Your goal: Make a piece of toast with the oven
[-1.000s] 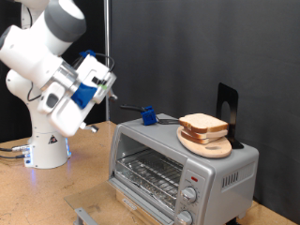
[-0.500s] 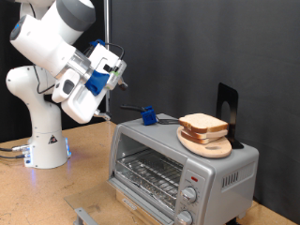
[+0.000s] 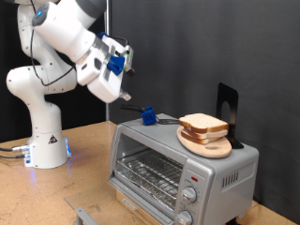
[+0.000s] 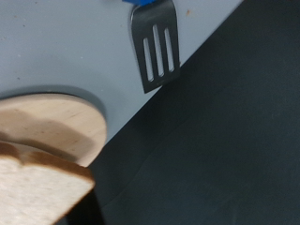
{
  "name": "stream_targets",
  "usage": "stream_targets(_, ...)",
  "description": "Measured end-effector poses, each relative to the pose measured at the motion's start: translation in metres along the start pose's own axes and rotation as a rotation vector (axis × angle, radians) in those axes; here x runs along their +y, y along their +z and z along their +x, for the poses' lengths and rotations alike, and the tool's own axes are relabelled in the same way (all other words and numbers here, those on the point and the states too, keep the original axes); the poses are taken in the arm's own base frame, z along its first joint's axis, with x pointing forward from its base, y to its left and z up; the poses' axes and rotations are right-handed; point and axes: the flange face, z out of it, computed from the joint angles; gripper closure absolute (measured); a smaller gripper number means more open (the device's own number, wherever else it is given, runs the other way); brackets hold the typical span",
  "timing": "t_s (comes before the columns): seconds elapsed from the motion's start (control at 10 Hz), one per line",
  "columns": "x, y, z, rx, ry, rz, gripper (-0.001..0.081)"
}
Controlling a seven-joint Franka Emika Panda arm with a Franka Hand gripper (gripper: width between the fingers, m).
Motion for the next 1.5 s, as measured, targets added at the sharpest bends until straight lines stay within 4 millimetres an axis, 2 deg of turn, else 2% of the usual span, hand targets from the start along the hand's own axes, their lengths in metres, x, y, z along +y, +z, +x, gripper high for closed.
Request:
stream_targets(0.2, -0.031, 0.004, -0.015, -0.031, -0.143, -0.13, -0.0003)
stream_targets(0.3, -0.039, 0.005, -0.02, -0.043, -0.175, -0.181, -0.0003)
stream_targets(0.5, -0.034, 0.007, -0.022, -0.08, -0.193, -0.218, -0.0003)
stream_targets(0.7, -0.031, 0.012, -0.022, -0.144, -0.295, -0.396, -0.0003)
stream_targets(0.8, -0.031, 0.016, -0.018, -0.123, -0.338, -0.452, -0.0003)
stream_targets(1.1, -0.04, 0.025, -0.013, -0.075, -0.385, -0.409, -0.0003)
stream_targets(1.5, -0.054, 0.03, -0.019, -0.094, -0.392, -0.36, -0.0003)
